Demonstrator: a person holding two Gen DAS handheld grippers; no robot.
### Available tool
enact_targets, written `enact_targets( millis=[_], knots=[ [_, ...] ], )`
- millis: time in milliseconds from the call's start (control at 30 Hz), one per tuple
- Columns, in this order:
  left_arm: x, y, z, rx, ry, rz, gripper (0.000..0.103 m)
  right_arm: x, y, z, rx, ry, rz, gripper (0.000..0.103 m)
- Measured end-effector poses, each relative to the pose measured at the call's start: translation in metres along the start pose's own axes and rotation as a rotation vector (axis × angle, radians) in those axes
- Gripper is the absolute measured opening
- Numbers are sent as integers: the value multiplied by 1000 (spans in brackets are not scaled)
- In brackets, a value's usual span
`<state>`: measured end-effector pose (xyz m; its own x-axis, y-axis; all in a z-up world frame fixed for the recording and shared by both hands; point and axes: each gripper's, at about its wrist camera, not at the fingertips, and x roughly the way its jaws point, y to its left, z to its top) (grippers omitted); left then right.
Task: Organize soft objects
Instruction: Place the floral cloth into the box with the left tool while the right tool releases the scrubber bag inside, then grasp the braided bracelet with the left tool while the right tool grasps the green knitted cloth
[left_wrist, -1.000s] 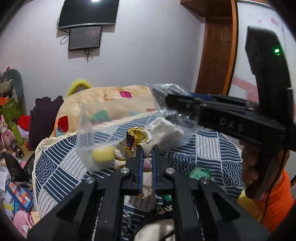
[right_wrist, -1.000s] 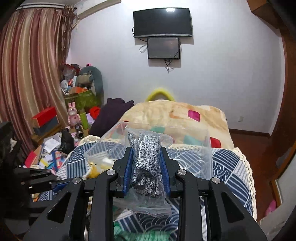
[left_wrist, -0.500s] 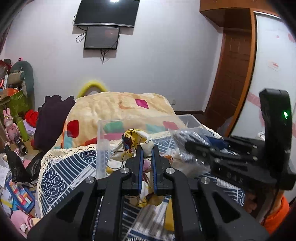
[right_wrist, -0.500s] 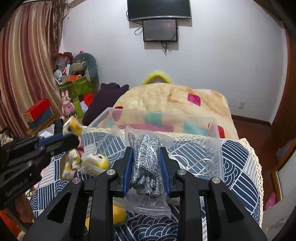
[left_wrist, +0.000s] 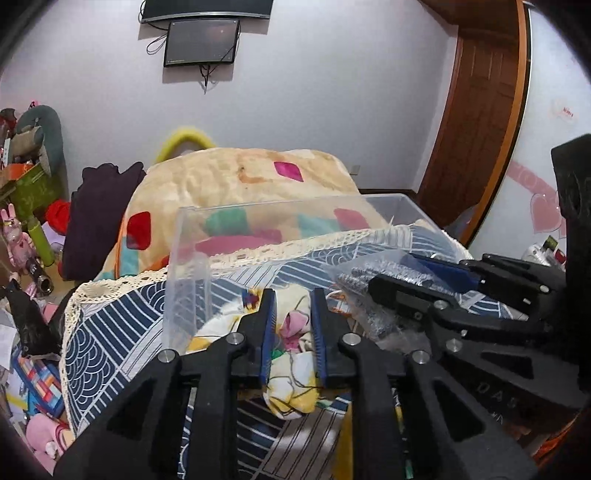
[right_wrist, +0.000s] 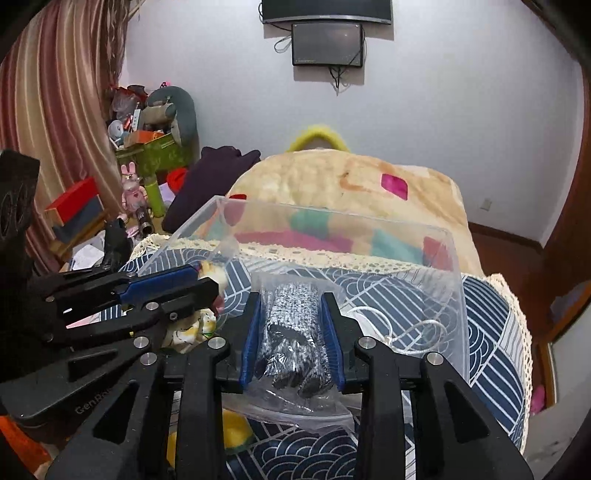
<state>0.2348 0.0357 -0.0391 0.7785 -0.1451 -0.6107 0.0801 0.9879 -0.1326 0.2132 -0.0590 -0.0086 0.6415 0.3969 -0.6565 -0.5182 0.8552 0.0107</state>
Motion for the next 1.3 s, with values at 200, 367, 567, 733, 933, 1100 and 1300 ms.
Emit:
enact_targets(
  millis=[200, 367, 567, 733, 933, 1100, 1300],
  knots=[
    [-19, 1, -5, 3, -21, -7, 32, -13, -4, -4, 5, -19, -5, 56],
    [-43, -1, -6, 12, -55, -11, 38, -35, -3, -4, -21, -65, -32, 59],
    [-87, -2, -14, 21, -142, 6, 59, -70, -6, -8, -30, -155, -52, 68],
    [-113, -4, -31, 41, -171, 38, 75, -94, -9, -19, -16, -204, -47, 69],
    [-122, -3, -59, 54, -142, 60, 87, -103, -10, -44, -1, -206, -48, 79],
    [-115, 4, -84, 32, -81, 68, 88, -97, -7, -68, -2, -161, -59, 79],
    [-100, 16, -119, -3, 7, 90, 87, -80, -10, -98, 22, -80, -66, 79]
  ],
)
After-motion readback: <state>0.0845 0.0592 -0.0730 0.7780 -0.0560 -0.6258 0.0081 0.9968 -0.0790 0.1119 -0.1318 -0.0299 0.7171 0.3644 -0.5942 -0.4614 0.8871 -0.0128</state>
